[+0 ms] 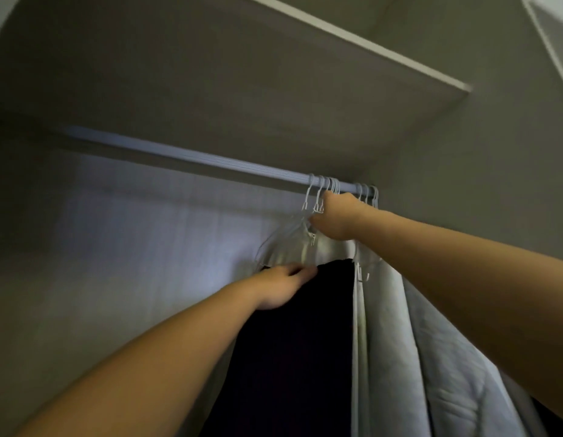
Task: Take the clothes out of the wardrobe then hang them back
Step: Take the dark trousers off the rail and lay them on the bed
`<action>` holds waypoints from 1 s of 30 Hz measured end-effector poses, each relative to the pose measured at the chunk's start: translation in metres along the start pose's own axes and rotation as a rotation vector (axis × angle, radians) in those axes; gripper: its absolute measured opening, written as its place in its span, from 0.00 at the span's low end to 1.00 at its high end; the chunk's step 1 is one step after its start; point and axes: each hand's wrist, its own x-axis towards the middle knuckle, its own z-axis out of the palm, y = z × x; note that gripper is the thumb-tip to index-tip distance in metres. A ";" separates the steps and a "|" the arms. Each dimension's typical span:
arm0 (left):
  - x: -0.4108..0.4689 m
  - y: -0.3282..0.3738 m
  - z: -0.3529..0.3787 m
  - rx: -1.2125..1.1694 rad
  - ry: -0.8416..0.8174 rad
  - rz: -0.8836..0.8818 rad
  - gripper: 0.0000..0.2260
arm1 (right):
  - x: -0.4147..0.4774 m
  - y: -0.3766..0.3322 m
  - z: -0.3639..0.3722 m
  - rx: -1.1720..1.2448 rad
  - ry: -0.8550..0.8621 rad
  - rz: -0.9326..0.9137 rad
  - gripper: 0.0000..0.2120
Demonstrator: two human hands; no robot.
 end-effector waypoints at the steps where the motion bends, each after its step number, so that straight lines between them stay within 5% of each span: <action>1: 0.001 -0.004 0.001 -0.025 -0.003 0.019 0.30 | 0.005 -0.002 0.000 0.082 -0.029 0.030 0.14; 7: 0.002 -0.022 0.007 -0.070 0.045 0.101 0.23 | 0.028 -0.012 0.015 0.839 -0.207 0.413 0.10; 14: 0.008 -0.028 0.014 -0.089 0.083 0.113 0.24 | 0.043 -0.013 0.024 1.307 -0.195 0.461 0.14; 21: 0.010 -0.034 0.020 -0.048 0.220 0.120 0.33 | 0.030 -0.021 0.013 1.341 -0.043 0.296 0.12; 25: 0.003 -0.021 0.014 0.008 0.444 0.205 0.27 | 0.007 -0.007 -0.011 1.286 0.041 0.189 0.06; 30: -0.013 0.012 0.004 -0.021 0.696 0.246 0.35 | -0.039 0.036 -0.053 1.047 0.107 0.146 0.07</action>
